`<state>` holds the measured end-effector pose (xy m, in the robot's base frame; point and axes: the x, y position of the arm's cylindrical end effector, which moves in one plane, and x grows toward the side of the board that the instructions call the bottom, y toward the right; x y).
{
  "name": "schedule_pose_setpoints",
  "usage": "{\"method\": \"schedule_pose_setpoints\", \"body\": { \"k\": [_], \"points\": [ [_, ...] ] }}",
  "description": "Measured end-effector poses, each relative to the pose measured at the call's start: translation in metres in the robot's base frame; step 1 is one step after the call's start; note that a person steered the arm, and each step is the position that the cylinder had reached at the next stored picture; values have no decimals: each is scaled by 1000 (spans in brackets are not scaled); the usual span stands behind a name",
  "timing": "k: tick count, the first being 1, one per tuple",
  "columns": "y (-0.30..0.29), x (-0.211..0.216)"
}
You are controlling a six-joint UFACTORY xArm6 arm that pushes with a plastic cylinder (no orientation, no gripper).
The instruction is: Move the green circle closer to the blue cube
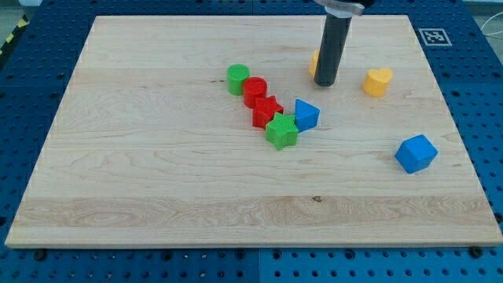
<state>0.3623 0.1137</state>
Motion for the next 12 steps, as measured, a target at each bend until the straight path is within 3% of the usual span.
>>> {"method": "schedule_pose_setpoints", "body": {
  "k": [2,3,5,7,12],
  "points": [
    [-11,14],
    [-40,-11],
    [-122,-55],
    [-211,-48],
    [-205,-5]
  ]
}}
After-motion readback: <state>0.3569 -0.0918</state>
